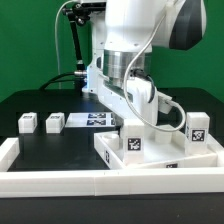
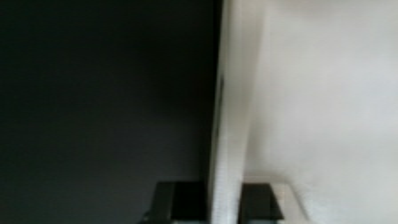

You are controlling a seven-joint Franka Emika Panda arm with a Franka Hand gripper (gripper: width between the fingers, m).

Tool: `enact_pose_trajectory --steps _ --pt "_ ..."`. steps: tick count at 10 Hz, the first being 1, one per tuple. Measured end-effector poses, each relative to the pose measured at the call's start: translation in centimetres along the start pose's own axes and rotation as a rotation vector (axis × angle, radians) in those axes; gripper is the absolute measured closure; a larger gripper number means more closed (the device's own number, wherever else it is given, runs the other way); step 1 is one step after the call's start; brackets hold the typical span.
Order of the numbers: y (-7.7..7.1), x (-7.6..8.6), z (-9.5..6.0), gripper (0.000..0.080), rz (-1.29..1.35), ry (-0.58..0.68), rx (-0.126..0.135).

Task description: Assemble square table

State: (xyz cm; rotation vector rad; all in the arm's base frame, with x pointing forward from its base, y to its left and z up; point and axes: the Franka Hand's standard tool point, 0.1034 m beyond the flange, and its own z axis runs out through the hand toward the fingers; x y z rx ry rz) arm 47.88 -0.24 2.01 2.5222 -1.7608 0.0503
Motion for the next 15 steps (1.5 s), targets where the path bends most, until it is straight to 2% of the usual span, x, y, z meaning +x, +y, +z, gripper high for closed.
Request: enact_pose_trajectory --steps 4,5,9,12,15 --pt "0.1 0.2 0.1 0.0729 -0.056 0.004 -0.005" --pt "0.3 1.1 0.1 0.0729 -0.148 0.012 -0.012" --pt "0.4 2.6 0.1 0.0729 -0.296 0.002 -0.016" --pt "0.4 2.8 0.1 0.0729 -0.311 0.005 -0.013" --pt "-0.1 4.4 -0.2 0.0729 -0.665 0.032 -0.017"
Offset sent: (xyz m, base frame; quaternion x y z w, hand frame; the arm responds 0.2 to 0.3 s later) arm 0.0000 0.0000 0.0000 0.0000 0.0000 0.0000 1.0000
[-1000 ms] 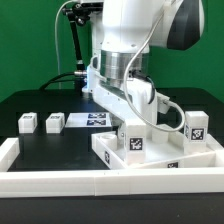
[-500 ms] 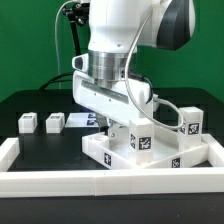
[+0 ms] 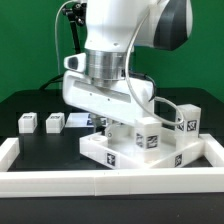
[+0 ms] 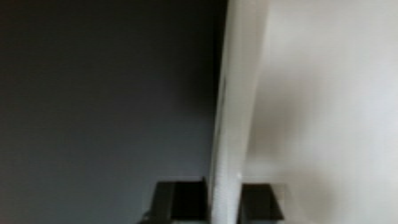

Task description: Assemble square table

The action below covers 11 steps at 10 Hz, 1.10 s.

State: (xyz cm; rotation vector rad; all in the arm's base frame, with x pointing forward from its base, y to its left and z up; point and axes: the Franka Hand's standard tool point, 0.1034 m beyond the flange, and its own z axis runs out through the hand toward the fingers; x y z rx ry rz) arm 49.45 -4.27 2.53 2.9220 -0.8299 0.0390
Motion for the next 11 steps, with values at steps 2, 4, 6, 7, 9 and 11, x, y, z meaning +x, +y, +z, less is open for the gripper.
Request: enact_pose_trajectory --steps 2,4,6,7,9,11 --pt "-0.5 0.3 -0.3 0.0729 -0.182 0.008 -0.015" --pt "-0.7 0.2 -0.3 0.0739 -0.261 0.016 -0.019" --pt "-0.5 0.4 -0.3 0.0746 -0.405 0.016 -0.023" --pt "-0.5 0.4 -0.3 0.0746 -0.463 0.016 -0.028" --pt "-1.0 1.8 -0.6 0.0755 -0.759 0.029 -0.049" --pt "-1.9 2.3 -0.8 0.0767 -0.935 0.023 -0.065"
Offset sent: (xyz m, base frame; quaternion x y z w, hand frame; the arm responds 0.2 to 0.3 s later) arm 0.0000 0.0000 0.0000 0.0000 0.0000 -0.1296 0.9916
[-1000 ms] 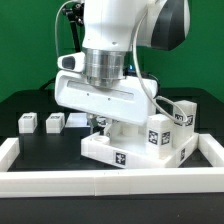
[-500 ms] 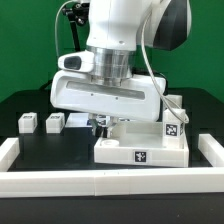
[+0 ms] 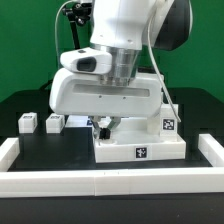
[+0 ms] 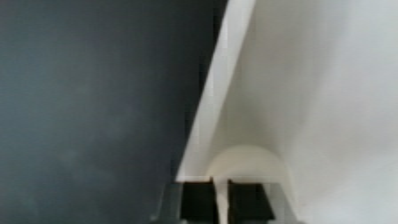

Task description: Assemble square table

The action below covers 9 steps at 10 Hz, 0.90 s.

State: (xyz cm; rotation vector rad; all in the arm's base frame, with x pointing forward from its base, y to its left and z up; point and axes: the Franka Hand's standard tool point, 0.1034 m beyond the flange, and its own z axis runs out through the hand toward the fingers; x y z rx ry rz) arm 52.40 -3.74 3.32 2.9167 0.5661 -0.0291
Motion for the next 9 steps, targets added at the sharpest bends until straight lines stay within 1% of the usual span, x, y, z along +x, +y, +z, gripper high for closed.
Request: enact_pose_trajectory --steps 5,7,8,9 --pt "0.81 -0.45 0.18 0.0799 -0.308 -0.013 -0.022" --pt "1.02 -0.38 0.12 0.0798 -0.407 -0.015 -0.033" --pt "1.07 -0.42 0.15 0.0752 -0.402 -0.016 -0.033" --pt "1.08 -0.43 0.15 0.0577 -0.401 -0.016 -0.033"
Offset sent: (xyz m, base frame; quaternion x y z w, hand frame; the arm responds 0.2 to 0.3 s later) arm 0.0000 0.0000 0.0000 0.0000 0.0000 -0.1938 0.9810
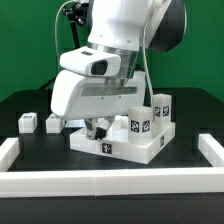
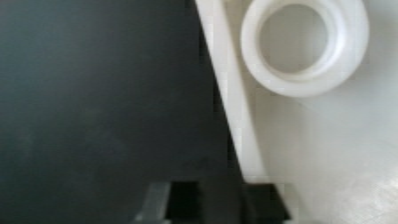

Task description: Assemble square table

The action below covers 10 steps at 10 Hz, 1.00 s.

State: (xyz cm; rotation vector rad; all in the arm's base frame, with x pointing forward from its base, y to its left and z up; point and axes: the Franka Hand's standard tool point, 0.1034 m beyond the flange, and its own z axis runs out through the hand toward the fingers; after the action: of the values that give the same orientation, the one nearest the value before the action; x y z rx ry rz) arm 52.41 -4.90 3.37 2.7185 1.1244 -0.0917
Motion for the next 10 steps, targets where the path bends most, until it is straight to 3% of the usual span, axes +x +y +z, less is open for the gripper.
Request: enact_pose_trajectory --steps 1,3,4,5,8,9,10 --pt "0.0 0.0 0.0 0.0577 0.000 0.000 0.000" --pt "0.0 0.0 0.0 0.0291 0.007 0.000 0.000" --pt "-0.7 0.2 -0.7 0.0291 0.136 0.008 0.002" --pt "-1.3 0.2 -1.7 0.0174 0.216 0.009 0.011" --pt "-1.5 -0.8 -3.9 0.0155 0.344 -0.024 0.065" --pt "-1.4 -0.9 -4.5 0.0151 0.380 -0.027 0.077" --pt "-1.3 -0.9 -4.3 0.0151 0.379 -0.024 0.070"
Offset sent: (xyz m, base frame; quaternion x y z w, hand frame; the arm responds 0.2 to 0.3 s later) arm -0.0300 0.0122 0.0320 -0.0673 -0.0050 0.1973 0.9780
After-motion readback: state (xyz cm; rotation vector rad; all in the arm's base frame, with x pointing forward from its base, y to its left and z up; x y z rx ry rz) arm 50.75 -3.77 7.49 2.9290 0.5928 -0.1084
